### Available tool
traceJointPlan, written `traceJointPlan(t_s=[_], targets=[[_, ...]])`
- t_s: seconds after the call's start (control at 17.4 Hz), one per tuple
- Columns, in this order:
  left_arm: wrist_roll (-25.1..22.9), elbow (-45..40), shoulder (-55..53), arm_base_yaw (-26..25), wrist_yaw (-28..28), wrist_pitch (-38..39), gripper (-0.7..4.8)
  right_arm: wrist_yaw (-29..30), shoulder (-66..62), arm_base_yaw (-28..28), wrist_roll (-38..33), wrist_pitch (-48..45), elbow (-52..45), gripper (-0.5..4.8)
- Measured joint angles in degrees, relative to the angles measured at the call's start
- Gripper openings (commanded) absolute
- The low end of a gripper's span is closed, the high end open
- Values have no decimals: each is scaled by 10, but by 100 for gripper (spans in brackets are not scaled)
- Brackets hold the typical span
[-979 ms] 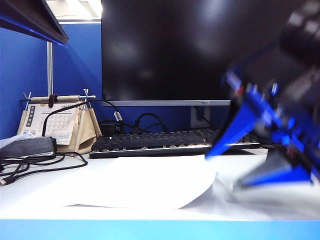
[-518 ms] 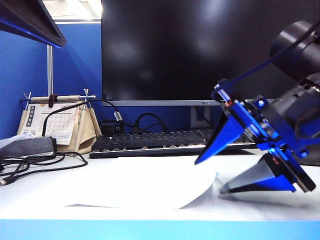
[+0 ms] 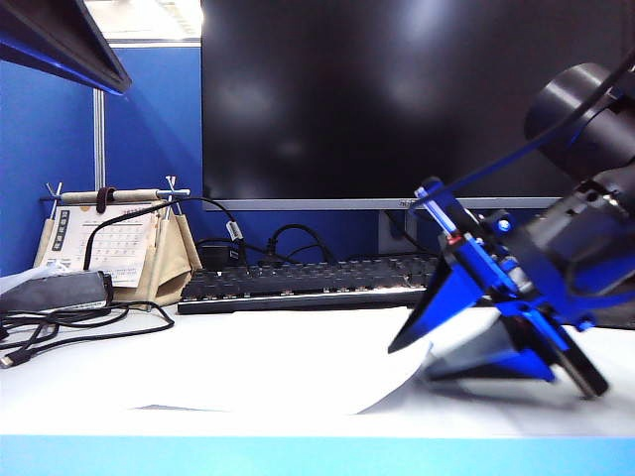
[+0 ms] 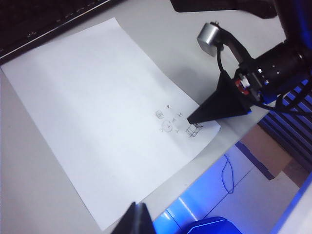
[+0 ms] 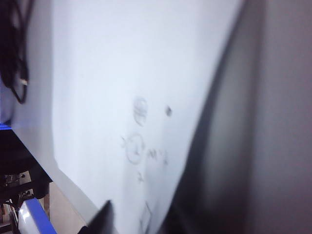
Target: Put a wrinkled paper upside down.
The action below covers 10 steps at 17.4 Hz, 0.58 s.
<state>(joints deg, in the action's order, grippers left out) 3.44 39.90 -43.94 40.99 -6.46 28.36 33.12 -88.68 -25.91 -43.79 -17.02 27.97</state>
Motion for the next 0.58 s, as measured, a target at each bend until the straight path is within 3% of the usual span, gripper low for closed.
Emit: traceJointPlan(t_s=[0.35, 0.46, 0.58], targets=[[0, 0, 0, 0, 0, 15, 9, -1, 0, 0, 9, -30, 0, -6], [0, 0, 0, 0, -1, 18, 9, -32, 46, 0, 29, 0, -1, -6], [0, 0, 0, 0, -1, 24, 9, -100, 130, 0, 67, 56, 0, -6]])
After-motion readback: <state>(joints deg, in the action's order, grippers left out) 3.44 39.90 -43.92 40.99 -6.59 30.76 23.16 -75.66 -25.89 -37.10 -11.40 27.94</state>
